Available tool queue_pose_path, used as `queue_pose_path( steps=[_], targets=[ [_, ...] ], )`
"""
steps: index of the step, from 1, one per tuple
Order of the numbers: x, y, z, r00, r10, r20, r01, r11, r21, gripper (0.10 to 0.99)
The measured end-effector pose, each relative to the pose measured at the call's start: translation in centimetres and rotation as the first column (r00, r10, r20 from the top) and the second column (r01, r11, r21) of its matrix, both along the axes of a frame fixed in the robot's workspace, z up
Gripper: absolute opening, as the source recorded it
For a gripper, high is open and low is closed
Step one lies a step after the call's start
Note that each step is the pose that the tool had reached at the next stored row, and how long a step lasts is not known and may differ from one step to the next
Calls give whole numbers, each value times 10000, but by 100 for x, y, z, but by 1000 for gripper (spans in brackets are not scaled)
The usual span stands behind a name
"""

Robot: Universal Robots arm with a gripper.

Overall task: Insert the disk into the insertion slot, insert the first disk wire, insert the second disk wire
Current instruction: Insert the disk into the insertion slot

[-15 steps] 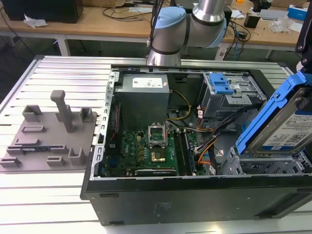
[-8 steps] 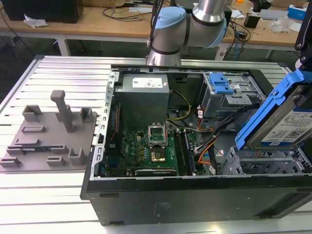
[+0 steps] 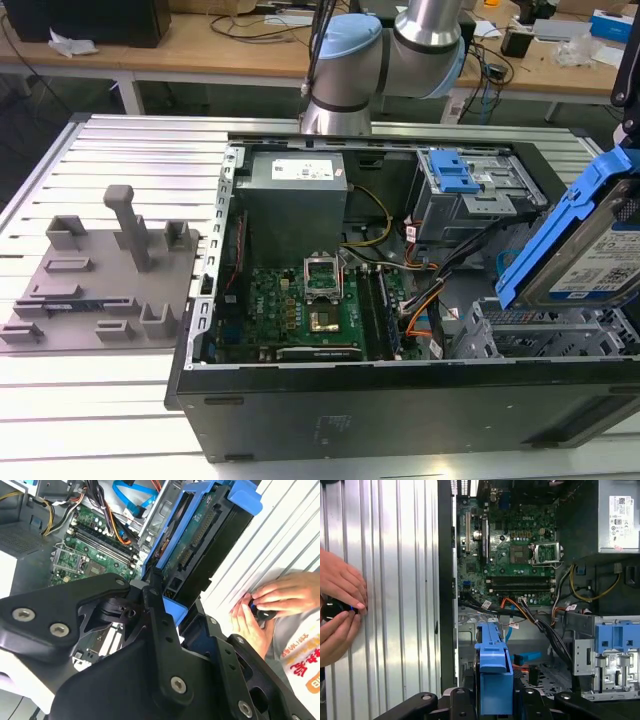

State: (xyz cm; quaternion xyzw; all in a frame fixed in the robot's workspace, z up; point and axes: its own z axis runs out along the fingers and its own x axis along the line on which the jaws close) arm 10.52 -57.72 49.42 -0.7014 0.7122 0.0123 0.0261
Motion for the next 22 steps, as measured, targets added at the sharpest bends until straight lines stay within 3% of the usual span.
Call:
queue_pose_path(
  steps=[13, 22],
  targets=[
    [12, 2, -6, 10000, -2, 22, 2, 10000, 1, 365],
    [49, 105, -10, 10000, -2, 21, 2, 10000, -3, 365]
  ],
)
